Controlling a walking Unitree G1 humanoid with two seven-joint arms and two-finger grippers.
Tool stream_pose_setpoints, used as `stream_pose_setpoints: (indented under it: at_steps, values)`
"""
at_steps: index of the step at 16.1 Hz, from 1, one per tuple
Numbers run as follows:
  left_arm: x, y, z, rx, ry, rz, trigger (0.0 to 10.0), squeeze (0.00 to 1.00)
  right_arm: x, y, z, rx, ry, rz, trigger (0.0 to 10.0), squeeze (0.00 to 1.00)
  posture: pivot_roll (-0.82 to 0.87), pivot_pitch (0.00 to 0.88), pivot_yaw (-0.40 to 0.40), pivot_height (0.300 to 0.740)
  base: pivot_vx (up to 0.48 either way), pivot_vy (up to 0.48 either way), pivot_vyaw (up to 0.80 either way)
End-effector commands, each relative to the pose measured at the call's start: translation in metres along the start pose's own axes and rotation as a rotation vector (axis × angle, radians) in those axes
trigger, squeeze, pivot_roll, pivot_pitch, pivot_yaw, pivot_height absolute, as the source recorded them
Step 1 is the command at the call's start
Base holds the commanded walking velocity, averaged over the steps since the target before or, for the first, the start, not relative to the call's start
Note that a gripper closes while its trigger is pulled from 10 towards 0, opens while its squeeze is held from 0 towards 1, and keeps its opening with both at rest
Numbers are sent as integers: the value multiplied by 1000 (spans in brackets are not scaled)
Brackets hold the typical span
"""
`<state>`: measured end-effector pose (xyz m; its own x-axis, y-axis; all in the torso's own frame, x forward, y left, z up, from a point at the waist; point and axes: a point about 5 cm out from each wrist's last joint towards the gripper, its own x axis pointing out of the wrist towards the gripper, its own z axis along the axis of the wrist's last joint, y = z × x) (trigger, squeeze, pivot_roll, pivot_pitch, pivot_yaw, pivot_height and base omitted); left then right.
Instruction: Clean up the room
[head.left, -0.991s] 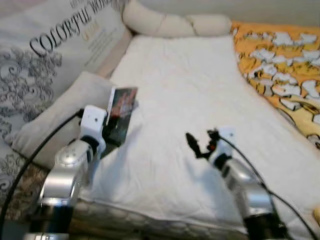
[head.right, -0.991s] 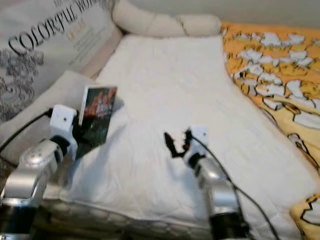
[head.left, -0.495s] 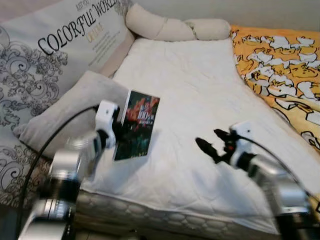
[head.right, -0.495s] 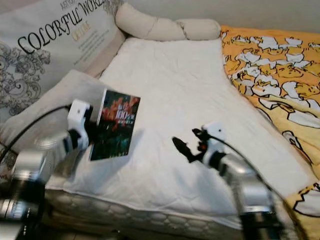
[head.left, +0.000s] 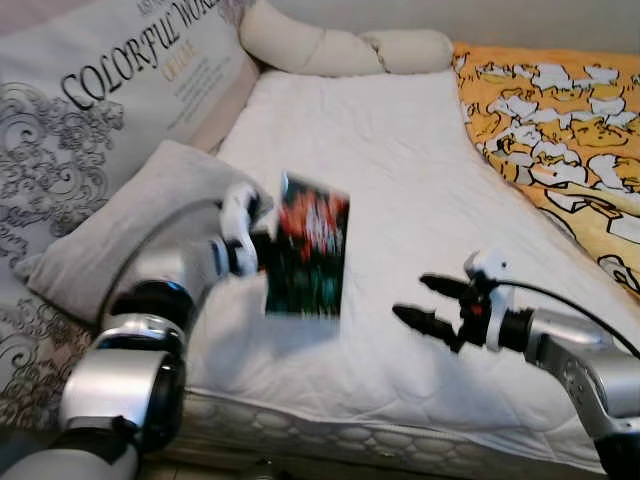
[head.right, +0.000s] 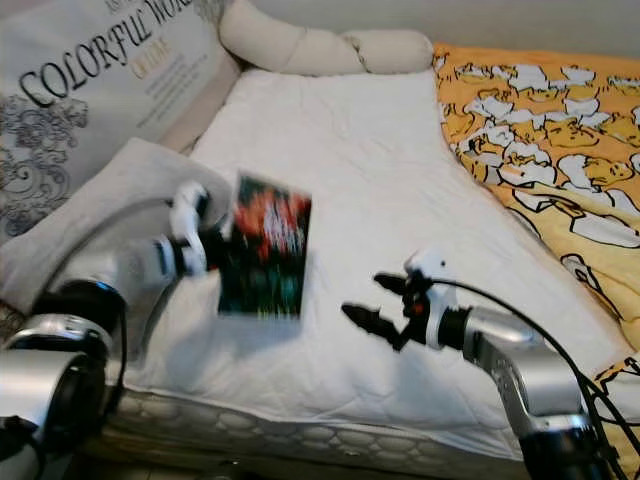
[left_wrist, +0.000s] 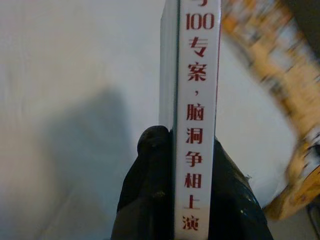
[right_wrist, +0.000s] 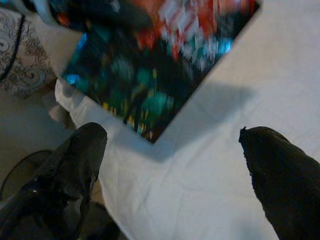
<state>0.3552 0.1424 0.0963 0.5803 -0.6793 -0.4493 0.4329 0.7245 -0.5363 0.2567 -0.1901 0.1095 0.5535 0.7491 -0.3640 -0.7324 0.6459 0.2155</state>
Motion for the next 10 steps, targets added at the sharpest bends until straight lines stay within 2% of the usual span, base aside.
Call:
stream_pose_setpoints:
  at_steps: [1,3,4,7,8,9,10]
  values:
    - [-1,2,3,29,1,30,10000,0,-1,4,4,-13,0,27,10000,0,-107,0,67,740,0,0,0]
    - [5,7,-13,23,42,78,10000,0,-10,11,6,-8,25,46,10000,0,-151,0,55,740,0,0,0]
    - [7,10,-20,56,60,123,10000,0,-14,16,5,-1,46,54,10000,0,-176,0,45,740,0,0,0]
    - [12,12,-24,107,29,193,10000,0,-22,27,3,-6,97,78,10000,0,-220,0,35,740,0,0,0]
    - [11,15,-23,147,31,230,10000,0,-23,31,5,-7,104,84,10000,0,-242,0,31,740,0,0,0]
    - [8,20,-21,254,46,293,10000,0,-19,36,8,-10,103,105,10000,0,-246,0,31,740,0,0,0]
    - [7,21,-20,314,51,309,10000,55,-17,39,9,-12,103,120,10000,0,-247,0,31,740,0,0,0]
